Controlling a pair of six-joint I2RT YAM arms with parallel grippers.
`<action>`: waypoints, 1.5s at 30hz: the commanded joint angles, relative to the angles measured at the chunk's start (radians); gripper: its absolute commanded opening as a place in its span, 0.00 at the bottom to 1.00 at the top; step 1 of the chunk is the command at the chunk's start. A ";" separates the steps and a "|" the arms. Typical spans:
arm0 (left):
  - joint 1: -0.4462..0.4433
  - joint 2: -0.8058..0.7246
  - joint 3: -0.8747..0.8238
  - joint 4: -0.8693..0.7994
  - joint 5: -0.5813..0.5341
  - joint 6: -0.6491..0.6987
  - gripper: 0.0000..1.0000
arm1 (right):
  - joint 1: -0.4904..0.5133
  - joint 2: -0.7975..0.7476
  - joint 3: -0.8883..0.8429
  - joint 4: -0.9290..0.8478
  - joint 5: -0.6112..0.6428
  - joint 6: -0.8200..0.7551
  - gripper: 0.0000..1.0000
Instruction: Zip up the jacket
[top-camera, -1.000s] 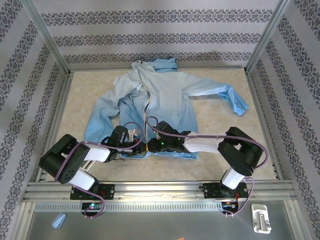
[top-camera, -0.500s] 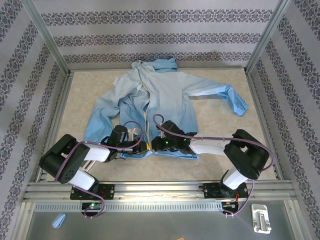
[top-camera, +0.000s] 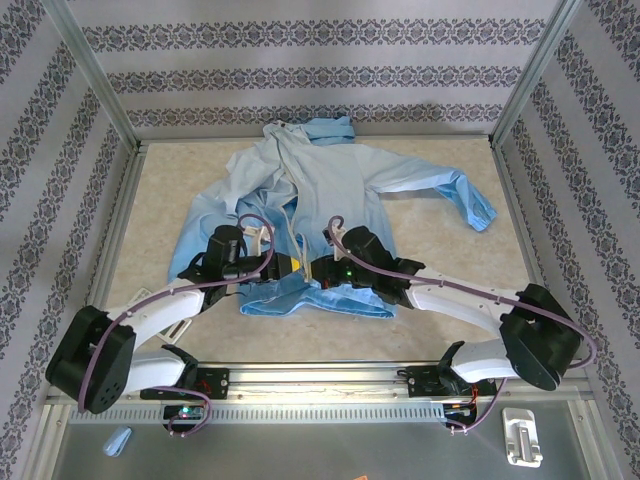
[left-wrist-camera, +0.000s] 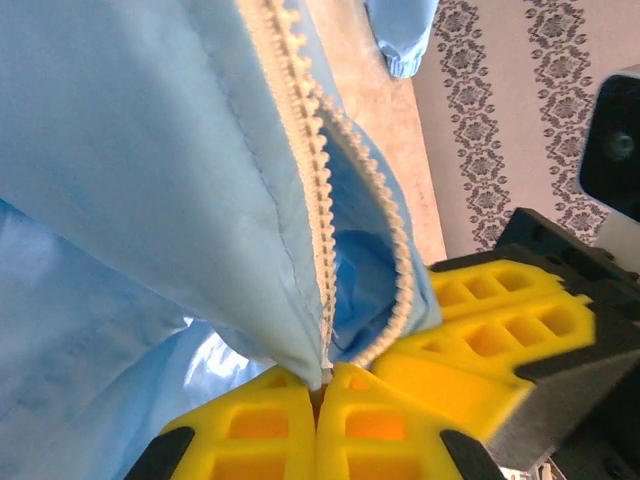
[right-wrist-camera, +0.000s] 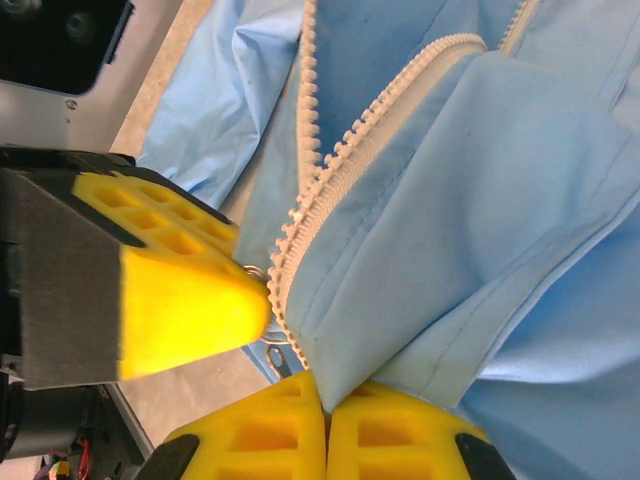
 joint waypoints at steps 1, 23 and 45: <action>0.012 -0.035 0.033 -0.067 0.027 0.030 0.00 | -0.019 -0.031 0.015 -0.014 0.009 -0.062 0.00; 0.013 -0.149 0.023 -0.134 0.008 0.021 0.00 | -0.136 -0.002 0.064 0.091 -0.179 -0.107 0.00; 0.078 -0.125 -0.007 0.249 0.106 0.052 0.00 | -0.278 0.054 -0.001 0.501 -0.524 -0.099 0.00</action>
